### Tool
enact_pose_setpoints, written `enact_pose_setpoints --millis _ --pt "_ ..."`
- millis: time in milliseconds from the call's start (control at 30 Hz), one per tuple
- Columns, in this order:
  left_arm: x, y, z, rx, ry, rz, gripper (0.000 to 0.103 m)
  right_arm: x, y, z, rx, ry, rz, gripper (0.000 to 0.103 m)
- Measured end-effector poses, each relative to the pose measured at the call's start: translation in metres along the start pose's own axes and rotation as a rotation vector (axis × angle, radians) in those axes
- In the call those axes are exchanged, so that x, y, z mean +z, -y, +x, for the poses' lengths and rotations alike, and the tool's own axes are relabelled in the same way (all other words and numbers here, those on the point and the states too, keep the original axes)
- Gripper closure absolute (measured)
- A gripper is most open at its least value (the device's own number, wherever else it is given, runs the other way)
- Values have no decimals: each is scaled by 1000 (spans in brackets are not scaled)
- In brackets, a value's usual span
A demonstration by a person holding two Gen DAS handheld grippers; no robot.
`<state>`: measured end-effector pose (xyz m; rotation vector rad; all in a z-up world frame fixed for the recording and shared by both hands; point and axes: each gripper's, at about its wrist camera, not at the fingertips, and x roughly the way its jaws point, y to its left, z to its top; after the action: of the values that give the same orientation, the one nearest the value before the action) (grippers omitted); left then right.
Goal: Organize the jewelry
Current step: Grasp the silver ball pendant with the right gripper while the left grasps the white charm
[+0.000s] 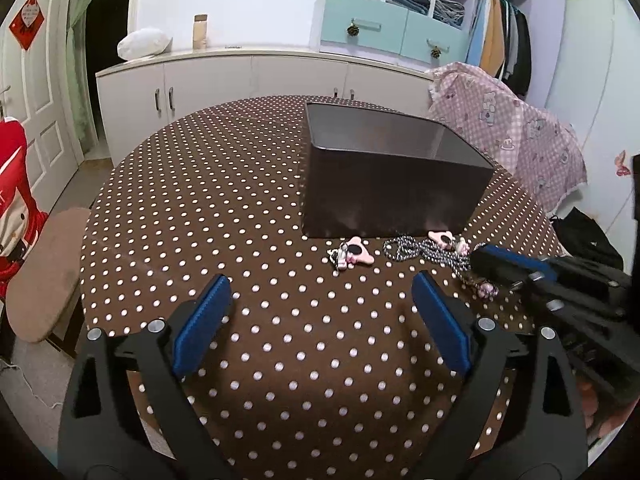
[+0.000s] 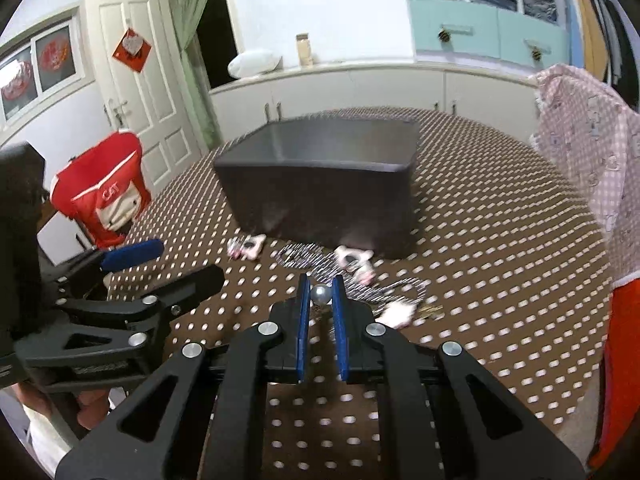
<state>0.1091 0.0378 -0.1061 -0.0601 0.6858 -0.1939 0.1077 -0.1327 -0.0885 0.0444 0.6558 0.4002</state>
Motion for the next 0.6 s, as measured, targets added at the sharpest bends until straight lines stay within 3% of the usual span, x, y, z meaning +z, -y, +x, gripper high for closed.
enact_pose_setpoints --millis 167,400,500,567,600 --pt "7 0 9 -25 -10 -20 13 9 17 -14 -40 59 24 93" --pt "13 13 17 -59 -3 44 14 10 39 -6 -100 54 65 93" --pt "13 13 23 -49 -41 47 32 11 46 -4 -93 56 79 93" --pt "13 16 34 -24 -100 64 58 11 47 -4 -84 58 80 93" --pt "13 17 32 -12 -94 72 59 10 48 -3 -82 59 81 93"
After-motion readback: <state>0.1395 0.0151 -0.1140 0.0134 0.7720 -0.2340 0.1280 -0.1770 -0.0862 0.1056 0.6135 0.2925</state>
